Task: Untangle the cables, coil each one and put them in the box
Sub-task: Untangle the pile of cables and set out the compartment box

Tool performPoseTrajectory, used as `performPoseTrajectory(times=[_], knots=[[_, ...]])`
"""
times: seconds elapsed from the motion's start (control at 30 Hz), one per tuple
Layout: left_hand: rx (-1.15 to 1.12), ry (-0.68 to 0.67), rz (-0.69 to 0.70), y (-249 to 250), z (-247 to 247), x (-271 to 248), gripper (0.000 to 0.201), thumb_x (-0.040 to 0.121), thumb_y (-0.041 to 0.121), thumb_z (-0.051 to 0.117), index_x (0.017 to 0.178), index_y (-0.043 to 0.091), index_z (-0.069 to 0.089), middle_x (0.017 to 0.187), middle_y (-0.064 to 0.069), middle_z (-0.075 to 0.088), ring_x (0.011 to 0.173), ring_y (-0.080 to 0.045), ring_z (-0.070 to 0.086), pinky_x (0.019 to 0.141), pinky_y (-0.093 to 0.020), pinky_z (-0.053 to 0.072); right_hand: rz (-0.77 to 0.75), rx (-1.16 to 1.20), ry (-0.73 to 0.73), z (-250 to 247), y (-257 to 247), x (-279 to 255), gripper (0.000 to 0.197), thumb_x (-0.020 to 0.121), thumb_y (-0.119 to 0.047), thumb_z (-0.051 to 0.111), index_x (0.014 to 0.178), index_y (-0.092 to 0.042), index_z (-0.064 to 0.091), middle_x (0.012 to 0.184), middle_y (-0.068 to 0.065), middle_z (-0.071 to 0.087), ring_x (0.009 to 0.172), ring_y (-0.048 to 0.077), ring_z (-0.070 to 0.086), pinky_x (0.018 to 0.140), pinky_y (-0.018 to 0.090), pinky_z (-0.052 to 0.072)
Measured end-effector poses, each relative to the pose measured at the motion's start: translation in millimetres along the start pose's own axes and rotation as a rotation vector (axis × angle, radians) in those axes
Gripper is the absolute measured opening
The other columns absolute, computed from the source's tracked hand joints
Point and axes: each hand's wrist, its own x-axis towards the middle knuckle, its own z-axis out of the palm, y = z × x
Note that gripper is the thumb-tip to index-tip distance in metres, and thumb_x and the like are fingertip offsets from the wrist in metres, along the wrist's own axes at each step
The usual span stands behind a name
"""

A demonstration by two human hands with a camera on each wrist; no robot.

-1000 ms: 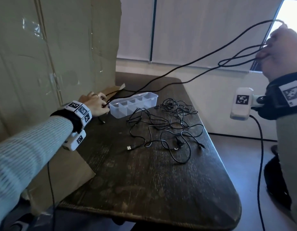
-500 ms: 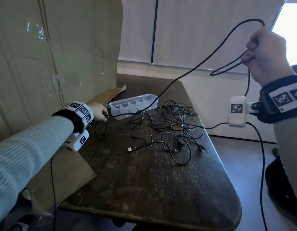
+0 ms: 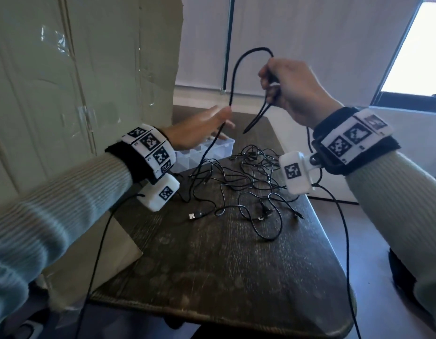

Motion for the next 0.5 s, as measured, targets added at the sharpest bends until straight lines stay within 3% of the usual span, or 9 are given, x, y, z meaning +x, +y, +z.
performPoseTrajectory(times=[0.1, 0.17, 0.23, 0.3, 0.4, 0.5], knots=[[-0.146, 0.001, 0.16, 23.9, 3.6, -1.3, 0.035, 0.102, 0.032, 0.037, 0.115, 0.004, 0.055, 0.082, -0.007, 0.065, 0.073, -0.022, 0.067, 0.076, -0.038, 0.056, 0.018, -0.039, -0.068, 12.4, 3.7, -1.6, 0.024, 0.102, -0.019, 0.042, 0.088, -0.009, 0.06, 0.075, 0.003, 0.061, 0.049, 0.01, 0.045, 0.053, 0.023, 0.04], [-0.172, 0.043, 0.17, 22.7, -4.9, -1.7, 0.032, 0.103, 0.024, 0.037, 0.095, 0.005, 0.061, 0.064, 0.001, 0.055, 0.058, -0.013, 0.058, 0.068, -0.038, 0.056, 0.046, -0.09, -0.072, 8.6, 5.5, -1.1, 0.018, 0.102, -0.019, 0.045, 0.098, -0.009, 0.06, 0.089, 0.005, 0.066, 0.05, 0.007, 0.053, 0.056, 0.022, 0.042], [-0.215, 0.105, 0.072, 11.5, -20.2, -2.8, 0.034, 0.104, 0.025, 0.034, 0.091, 0.007, 0.061, 0.061, 0.009, 0.053, 0.058, -0.009, 0.056, 0.065, -0.031, 0.055, 0.091, -0.133, -0.051, -3.9, 6.9, 0.5, 0.022, 0.102, -0.018, 0.044, 0.115, -0.004, 0.055, 0.106, 0.009, 0.066, 0.052, 0.007, 0.06, 0.059, 0.023, 0.045], [-0.258, 0.193, -0.096, -1.7, -37.8, -6.0, 0.034, 0.104, 0.029, 0.033, 0.095, 0.011, 0.06, 0.065, 0.006, 0.055, 0.059, -0.013, 0.06, 0.06, -0.026, 0.054, 0.154, -0.162, -0.04, -20.8, 8.4, 1.6, 0.029, 0.103, -0.018, 0.042, 0.127, -0.003, 0.05, 0.11, 0.012, 0.066, 0.055, 0.01, 0.061, 0.058, 0.021, 0.047], [-0.222, 0.336, -0.315, -28.8, -58.8, -6.3, 0.025, 0.101, 0.02, 0.034, 0.094, 0.017, 0.058, 0.068, 0.004, 0.052, 0.051, -0.015, 0.055, 0.046, -0.024, 0.043, 0.241, -0.194, -0.072, -37.6, 13.4, 0.6, 0.027, 0.102, -0.014, 0.043, 0.127, -0.006, 0.051, 0.101, 0.012, 0.068, 0.06, 0.013, 0.059, 0.052, 0.018, 0.05], [-0.067, 0.379, -0.49, -56.0, -67.5, -7.5, 0.026, 0.096, 0.011, 0.032, 0.093, 0.017, 0.056, 0.071, 0.003, 0.05, 0.049, -0.015, 0.046, 0.043, -0.019, 0.029, 0.245, -0.215, -0.05, -40.9, 23.1, 1.9, 0.027, 0.1, -0.005, 0.042, 0.126, -0.005, 0.05, 0.096, 0.013, 0.069, 0.059, 0.014, 0.06, 0.052, 0.018, 0.052]])
